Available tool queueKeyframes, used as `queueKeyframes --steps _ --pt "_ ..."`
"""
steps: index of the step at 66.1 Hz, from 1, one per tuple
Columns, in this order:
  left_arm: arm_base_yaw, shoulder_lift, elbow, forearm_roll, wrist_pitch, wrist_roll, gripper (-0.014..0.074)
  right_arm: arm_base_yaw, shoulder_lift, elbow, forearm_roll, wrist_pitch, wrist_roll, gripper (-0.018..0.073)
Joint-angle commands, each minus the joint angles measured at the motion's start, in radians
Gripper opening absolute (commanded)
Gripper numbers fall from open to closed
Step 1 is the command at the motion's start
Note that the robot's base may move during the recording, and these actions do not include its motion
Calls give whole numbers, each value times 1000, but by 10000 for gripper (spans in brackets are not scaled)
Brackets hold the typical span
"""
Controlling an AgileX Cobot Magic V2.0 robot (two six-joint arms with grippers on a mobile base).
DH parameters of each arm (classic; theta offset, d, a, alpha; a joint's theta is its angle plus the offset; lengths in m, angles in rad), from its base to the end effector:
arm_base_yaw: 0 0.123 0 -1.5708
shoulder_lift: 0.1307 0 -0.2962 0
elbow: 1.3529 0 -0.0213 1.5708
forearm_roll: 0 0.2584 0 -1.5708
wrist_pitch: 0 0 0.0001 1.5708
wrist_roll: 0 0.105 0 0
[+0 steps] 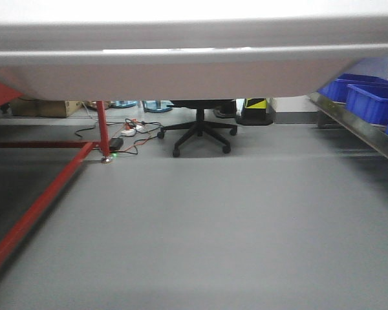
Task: Grab white bin and place on right shelf
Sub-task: 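Drive toward the shelf rack of blue crates carrying the bin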
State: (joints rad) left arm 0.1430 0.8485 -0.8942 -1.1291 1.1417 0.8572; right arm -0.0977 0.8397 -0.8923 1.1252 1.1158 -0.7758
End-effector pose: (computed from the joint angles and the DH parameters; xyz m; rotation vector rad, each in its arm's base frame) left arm 0.1476 -0.0660 0.3895 0.5165 1.9404 -0.8668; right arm 0.1445 0.0714 0.3906 -0.4704 1.9569 0.9220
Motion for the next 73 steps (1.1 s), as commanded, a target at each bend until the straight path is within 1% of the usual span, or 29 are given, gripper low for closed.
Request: queueKeyframes --steps 1,73 --pt "-20 -11 -35 -176 171 11 220 14 -13 -29 219 125 -12 327" --pt "-20 -11 -35 -176 171 11 220 14 -13 -29 219 125 -12 327"
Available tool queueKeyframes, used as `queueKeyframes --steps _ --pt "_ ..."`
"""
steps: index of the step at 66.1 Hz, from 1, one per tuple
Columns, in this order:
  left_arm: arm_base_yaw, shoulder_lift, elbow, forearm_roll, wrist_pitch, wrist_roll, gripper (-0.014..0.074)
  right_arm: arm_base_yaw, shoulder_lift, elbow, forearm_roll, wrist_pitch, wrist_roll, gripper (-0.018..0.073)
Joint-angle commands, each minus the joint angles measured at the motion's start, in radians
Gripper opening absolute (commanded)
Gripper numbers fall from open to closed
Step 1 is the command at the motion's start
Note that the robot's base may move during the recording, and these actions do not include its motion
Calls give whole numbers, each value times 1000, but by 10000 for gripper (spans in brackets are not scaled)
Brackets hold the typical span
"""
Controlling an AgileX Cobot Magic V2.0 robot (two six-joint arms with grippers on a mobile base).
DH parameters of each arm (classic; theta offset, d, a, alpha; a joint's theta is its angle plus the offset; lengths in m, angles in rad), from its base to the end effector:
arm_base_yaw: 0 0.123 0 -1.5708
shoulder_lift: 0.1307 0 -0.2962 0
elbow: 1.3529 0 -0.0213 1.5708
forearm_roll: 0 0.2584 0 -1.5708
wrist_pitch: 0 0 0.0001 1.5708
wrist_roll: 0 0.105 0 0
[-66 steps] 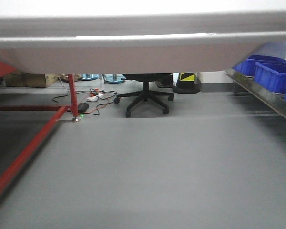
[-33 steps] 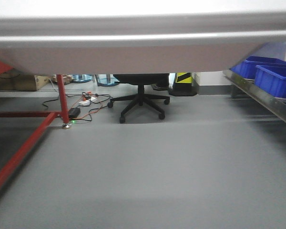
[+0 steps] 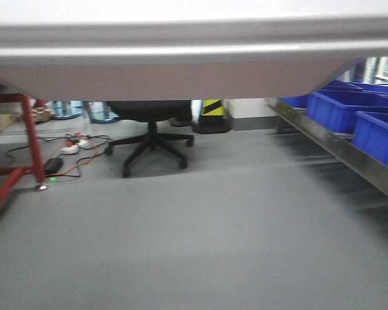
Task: Grab white bin and place on right shelf
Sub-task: 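Drive toward the shelf rack of blue crates carrying the bin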
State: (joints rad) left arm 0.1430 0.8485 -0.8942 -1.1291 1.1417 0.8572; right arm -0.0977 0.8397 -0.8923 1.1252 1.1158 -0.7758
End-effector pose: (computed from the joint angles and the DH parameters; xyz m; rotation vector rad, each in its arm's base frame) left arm 0.1476 -0.0660 0.3895 0.5165 1.9404 -0.8668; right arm 0.1445 0.0714 0.3906 -0.4704 1.9569 0.9220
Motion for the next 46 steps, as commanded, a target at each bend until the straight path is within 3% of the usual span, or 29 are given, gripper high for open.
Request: queueKeyframes --steps 1,46 --pt "-20 -11 -35 -176 171 11 220 14 -13 -29 219 125 -12 327" --pt "-20 -11 -35 -176 171 11 220 14 -13 -29 219 125 -12 327"
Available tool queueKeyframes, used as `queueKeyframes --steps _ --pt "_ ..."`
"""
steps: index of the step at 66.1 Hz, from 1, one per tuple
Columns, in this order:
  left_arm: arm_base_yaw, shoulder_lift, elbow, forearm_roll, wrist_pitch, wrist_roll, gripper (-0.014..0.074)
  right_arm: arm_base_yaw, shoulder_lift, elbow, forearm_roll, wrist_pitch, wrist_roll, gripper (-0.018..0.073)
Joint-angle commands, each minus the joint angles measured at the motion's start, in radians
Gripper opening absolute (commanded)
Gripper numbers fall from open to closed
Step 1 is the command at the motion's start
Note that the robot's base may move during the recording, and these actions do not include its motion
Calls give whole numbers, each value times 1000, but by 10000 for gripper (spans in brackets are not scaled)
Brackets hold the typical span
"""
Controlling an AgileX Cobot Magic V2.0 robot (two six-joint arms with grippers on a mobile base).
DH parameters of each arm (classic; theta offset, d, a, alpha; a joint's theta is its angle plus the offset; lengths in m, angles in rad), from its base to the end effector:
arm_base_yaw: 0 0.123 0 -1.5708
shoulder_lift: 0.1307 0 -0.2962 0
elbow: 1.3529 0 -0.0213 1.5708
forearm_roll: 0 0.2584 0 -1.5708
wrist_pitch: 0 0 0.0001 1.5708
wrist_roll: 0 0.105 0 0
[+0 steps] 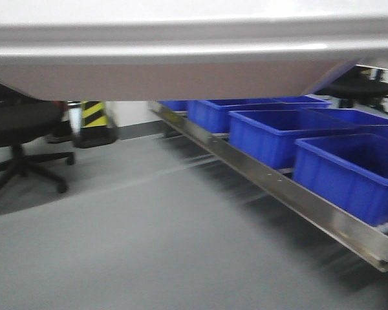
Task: Grab white bin and place on right shelf
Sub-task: 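Drive toward the shelf rack of blue crates carrying the bin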
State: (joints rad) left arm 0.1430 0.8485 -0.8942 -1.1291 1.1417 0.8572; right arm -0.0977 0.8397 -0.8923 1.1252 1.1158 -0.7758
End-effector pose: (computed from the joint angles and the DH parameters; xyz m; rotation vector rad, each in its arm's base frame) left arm 0.1476 -0.0660 0.3895 0.5165 1.9404 -0.8668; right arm 0.1445 0.0714 0.3906 -0.4704 1.9569 0.9220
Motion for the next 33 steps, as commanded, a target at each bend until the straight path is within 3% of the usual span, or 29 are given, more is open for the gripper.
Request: queueKeyframes --steps 1,33 --pt "-20 -11 -35 -176 171 11 220 14 -13 -29 219 125 -12 327" --pt "-20 -11 -35 -176 171 11 220 14 -13 -29 219 125 -12 327"
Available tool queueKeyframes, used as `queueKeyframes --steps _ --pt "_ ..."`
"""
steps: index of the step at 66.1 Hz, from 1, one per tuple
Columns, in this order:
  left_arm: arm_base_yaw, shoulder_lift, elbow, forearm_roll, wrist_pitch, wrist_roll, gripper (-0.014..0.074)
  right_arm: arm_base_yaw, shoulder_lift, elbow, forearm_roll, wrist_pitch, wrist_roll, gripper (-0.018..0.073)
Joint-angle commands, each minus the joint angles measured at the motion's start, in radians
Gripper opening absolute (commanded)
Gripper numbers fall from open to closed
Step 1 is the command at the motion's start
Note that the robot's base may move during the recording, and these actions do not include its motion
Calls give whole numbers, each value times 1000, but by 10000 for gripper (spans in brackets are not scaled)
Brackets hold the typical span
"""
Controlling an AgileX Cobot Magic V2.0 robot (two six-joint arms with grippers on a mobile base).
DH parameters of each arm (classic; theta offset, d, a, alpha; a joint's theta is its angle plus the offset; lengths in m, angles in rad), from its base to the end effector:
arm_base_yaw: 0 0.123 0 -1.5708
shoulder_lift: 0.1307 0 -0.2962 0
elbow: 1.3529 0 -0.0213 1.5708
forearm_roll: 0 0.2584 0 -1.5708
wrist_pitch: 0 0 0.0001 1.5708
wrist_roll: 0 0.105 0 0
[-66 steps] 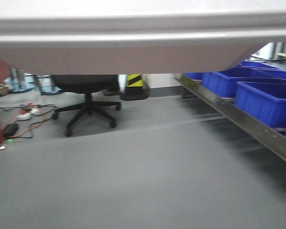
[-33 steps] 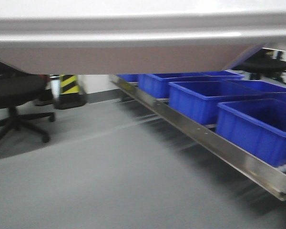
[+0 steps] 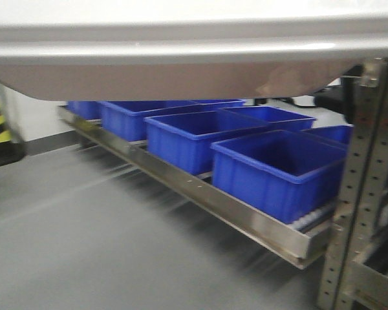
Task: Grab white bin and place on right shelf
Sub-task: 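Drive toward the shelf rack of blue crates carrying the bin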
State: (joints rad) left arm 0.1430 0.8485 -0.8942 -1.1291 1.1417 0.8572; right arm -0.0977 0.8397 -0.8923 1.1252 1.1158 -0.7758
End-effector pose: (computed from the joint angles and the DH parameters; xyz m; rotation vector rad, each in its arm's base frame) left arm 0.1476 -0.0660 0.3895 0.5165 1.9404 -0.8668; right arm 0.1445 0.0714 0.3906 -0.4704 1.9569 0.9220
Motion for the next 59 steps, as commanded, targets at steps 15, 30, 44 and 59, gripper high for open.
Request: queueKeyframes --steps 15,30,44,59 --pt "-20 -11 -35 -176 171 11 220 14 -13 -29 219 125 -12 327" --pt "-20 -11 -35 -176 171 11 220 14 -13 -29 219 125 -12 327" --pt "-20 -11 -35 -176 171 11 220 14 -13 -29 219 125 -12 327" --pt "-20 -11 -35 -176 171 11 220 14 -13 -29 219 125 -12 327"
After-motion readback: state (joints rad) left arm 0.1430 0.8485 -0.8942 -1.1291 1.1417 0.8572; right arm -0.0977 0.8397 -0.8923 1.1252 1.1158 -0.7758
